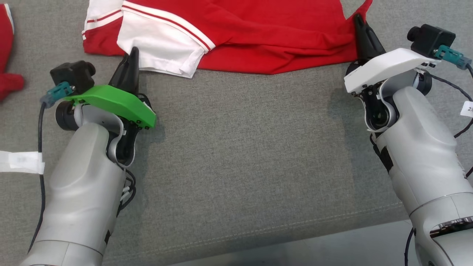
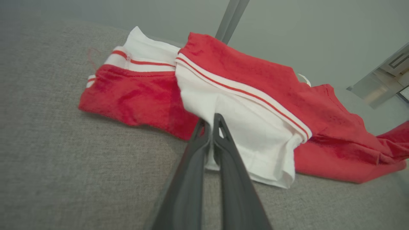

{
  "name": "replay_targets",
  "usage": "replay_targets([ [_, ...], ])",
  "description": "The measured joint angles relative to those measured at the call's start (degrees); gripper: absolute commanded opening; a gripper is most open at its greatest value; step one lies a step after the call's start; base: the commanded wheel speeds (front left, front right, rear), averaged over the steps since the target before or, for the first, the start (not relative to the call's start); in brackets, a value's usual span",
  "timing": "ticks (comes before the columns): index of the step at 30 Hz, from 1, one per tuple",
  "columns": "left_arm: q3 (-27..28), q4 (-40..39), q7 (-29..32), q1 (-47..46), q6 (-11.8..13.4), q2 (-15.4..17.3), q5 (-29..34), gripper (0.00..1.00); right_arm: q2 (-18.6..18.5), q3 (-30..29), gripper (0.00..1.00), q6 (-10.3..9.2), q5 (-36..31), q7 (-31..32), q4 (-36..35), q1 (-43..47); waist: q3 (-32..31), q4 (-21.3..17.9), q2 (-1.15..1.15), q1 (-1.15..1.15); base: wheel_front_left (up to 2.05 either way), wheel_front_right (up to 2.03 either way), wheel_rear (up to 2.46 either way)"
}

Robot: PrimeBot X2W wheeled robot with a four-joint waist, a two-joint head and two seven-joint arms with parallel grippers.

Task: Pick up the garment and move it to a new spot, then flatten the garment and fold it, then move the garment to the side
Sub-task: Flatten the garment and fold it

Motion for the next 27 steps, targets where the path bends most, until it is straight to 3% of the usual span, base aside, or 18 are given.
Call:
replay_targets([
  [9, 3.64, -11.57, -0.74, 2.97, -0.53, -0.76, -5.46, 0.0, -0.36, -3.04, 0.0, 0.01, 0.48, -0.15, -7.66, 3.14, -1.89, 0.5, 0.0, 0.0, 0.0, 0.0, 0.0],
  [17, 9.85, -26.59, -0.73, 12.87, -0.55, -1.32, -8.66, 0.0, -0.91, -6.75, 0.0, 0.01, 1.66, -0.15, -14.17, 12.16, -3.08, 1.93, 0.0, 0.0, 0.0, 0.0, 0.0],
  [27, 9.95, -35.15, -0.73, 27.39, -0.55, -1.33, -9.54, 0.0, 0.63, -8.36, 0.0, 0.01, 5.34, -0.15, -19.74, 25.14, -5.08, 2.97, 0.0, 0.0, 0.0, 0.0, 0.0],
])
